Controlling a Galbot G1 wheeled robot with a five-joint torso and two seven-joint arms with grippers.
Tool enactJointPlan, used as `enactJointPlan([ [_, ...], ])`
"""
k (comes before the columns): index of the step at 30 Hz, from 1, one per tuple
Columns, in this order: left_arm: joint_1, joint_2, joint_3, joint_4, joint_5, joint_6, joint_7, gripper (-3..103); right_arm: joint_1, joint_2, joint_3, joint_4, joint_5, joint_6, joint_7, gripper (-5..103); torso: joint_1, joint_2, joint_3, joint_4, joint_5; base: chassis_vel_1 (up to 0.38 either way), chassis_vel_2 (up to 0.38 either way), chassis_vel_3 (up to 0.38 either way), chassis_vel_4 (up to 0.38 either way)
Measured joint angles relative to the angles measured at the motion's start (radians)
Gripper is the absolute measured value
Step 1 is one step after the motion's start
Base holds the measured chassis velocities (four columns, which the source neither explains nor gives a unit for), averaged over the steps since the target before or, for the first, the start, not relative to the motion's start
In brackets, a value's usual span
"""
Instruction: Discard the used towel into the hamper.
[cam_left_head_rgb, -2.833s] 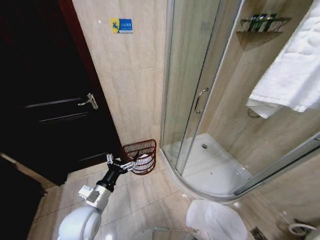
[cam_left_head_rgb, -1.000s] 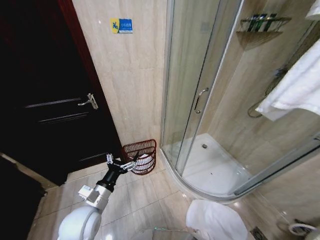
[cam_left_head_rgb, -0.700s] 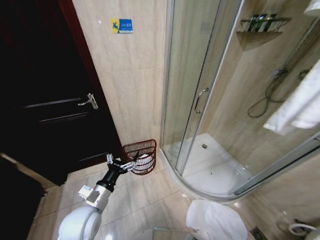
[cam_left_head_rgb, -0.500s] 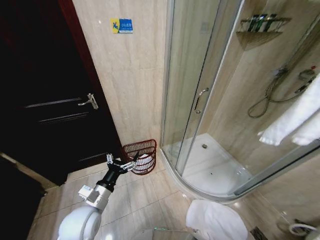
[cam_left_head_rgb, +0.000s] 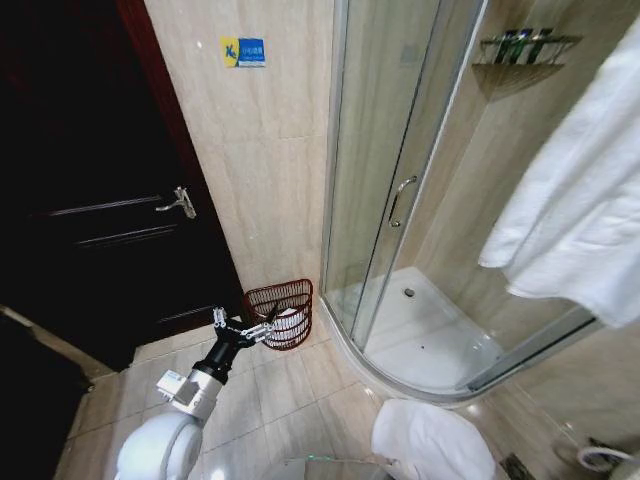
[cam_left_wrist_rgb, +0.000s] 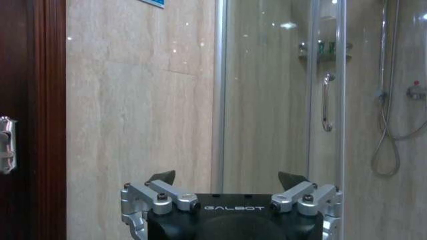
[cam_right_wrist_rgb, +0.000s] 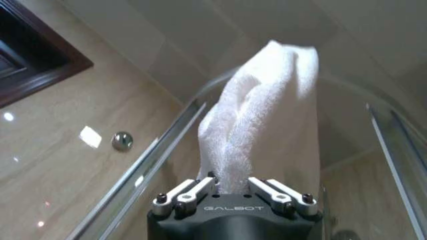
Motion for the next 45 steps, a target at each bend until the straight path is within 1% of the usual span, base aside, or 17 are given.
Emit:
enactJointPlan([
  [2, 0.0, 0.0, 0.0, 0.0, 0.0, 0.0, 0.0, 100, -0.017, 0.019, -0.004, 0.008, -0.009, 0.006, -0.002, 7, 0.0, 0.0, 0.0, 0.0, 0.0001, 0.0, 0.0, 0.0, 0.0],
  [3, 0.0, 0.0, 0.0, 0.0, 0.0, 0.0, 0.0, 100, -0.039, 0.048, -0.012, 0.02, -0.02, 0.013, -0.005, 7, 0.0, 0.0, 0.0, 0.0, 0.0007, 0.0, 0.0, 0.0, 0.0],
  [6, 0.0, 0.0, 0.0, 0.0, 0.0, 0.0, 0.0, 100, -0.083, 0.122, -0.042, 0.052, -0.057, 0.036, -0.007, 7, 0.0, 0.0, 0.0, 0.0, -0.0001, 0.0, 0.0, 0.0, 0.0],
  [7, 0.0, 0.0, 0.0, 0.0, 0.0, 0.0, 0.0, 100, -0.083, 0.122, -0.042, 0.052, -0.057, 0.036, -0.007, 7, 0.0, 0.0, 0.0, 0.0, -0.0001, 0.0, 0.0, 0.0, 0.0],
  [10, 0.0, 0.0, 0.0, 0.0, 0.0, 0.0, 0.0, 100, -0.128, 0.206, -0.088, 0.07, -0.1, 0.072, -0.014, 7, 0.0, 0.0, 0.0, 0.0, 0.0002, 0.0, 0.0, 0.0, 0.0],
  [11, 0.0, 0.0, 0.0, 0.0, 0.0, 0.0, 0.0, 100, -0.128, 0.206, -0.088, 0.07, -0.1, 0.072, -0.014, 7, 0.0, 0.0, 0.0, 0.0, 0.0002, 0.0, 0.0, 0.0, 0.0],
  [14, 0.0, 0.0, 0.0, 0.0, 0.0, 0.0, 0.0, 100, -0.168, 0.287, -0.149, 0.074, -0.153, 0.14, -0.046, 7, 0.0, 0.0, 0.0, 0.0002, 0.0003, 0.0, 0.0, 0.0, 0.0],
  [15, 0.0, 0.0, 0.0, 0.0, 0.0, 0.0, 0.0, 100, -0.168, 0.287, -0.149, 0.074, -0.153, 0.14, -0.046, 7, 0.0, 0.0, 0.0, 0.0002, 0.0003, 0.0, 0.0, 0.0, 0.0],
  [17, 0.0, 0.0, 0.0, 0.0, 0.0, 0.0, 0.0, 100, -0.191, 0.332, -0.177, 0.091, -0.176, 0.162, -0.055, 7, 0.0, 0.0, 0.0, 0.0, 0.0002, 0.0, 0.0, 0.0, 0.0],
  [18, 0.0, 0.0, 0.0, 0.0, 0.0, 0.0, 0.0, 100, -0.191, 0.332, -0.177, 0.091, -0.176, 0.162, -0.055, 7, 0.0, 0.0, 0.0, 0.0, 0.0002, 0.0, 0.0, 0.0, 0.0],
  [21, 0.0, 0.0, 0.0, 0.0, 0.0, 0.0, 0.0, 100, -0.211, 0.387, -0.223, 0.121, -0.203, 0.19, -0.045, 7, 0.0, 0.0, 0.0, 0.0, 0.0003, 0.0, 0.0, 0.0, 0.0],
  [22, 0.0, 0.0, 0.0, 0.0, 0.0, 0.0, 0.0, 100, -0.211, 0.387, -0.223, 0.121, -0.203, 0.19, -0.045, 7, 0.0, 0.0, 0.0, 0.0, 0.0003, 0.0, 0.0, 0.0, 0.0],
  [25, 0.0, 0.0, 0.0, 0.0, 0.0, 0.0, 0.0, 100, -0.221, 0.428, -0.261, 0.125, -0.265, 0.238, -0.024, 7, 0.0, 0.0, 0.0, 0.0001, 0.0002, 0.0, 0.0, 0.0, 0.0],
  [34, 0.0, 0.0, 0.0, 0.0, 0.0, 0.0, 0.0, 100, -0.241, 0.483, -0.294, 0.148, -0.307, 0.278, -0.006, 7, 0.0, 0.0, 0.0, 0.0, 0.0, 0.0, 0.0, 0.0, 0.0],
  [39, 0.0, 0.0, 0.0, 0.0, 0.0, 0.0, 0.0, 100, -0.269, 0.567, -0.357, 0.097, -0.379, 0.36, 0.002, 7, 0.0, 0.0, 0.0, -0.0001, 0.0004, 0.0, 0.0, 0.0, 0.0],
  [43, 0.0, 0.0, 0.0, 0.0, 0.0, 0.0, 0.0, 100, -0.278, 0.59, -0.377, 0.08, -0.392, 0.369, 0.0, 7, 0.0, 0.0, 0.0, -0.0001, 0.0006, 0.0, 0.0, 0.0, 0.0],
  [45, 0.0, 0.0, 0.0, 0.0, 0.0, 0.0, 0.0, 100, -0.278, 0.607, -0.39, 0.048, -0.413, 0.39, -0.003, 7, 0.0, 0.0, 0.0, 0.0, 0.0004, 0.0, 0.0, 0.0, 0.0],
])
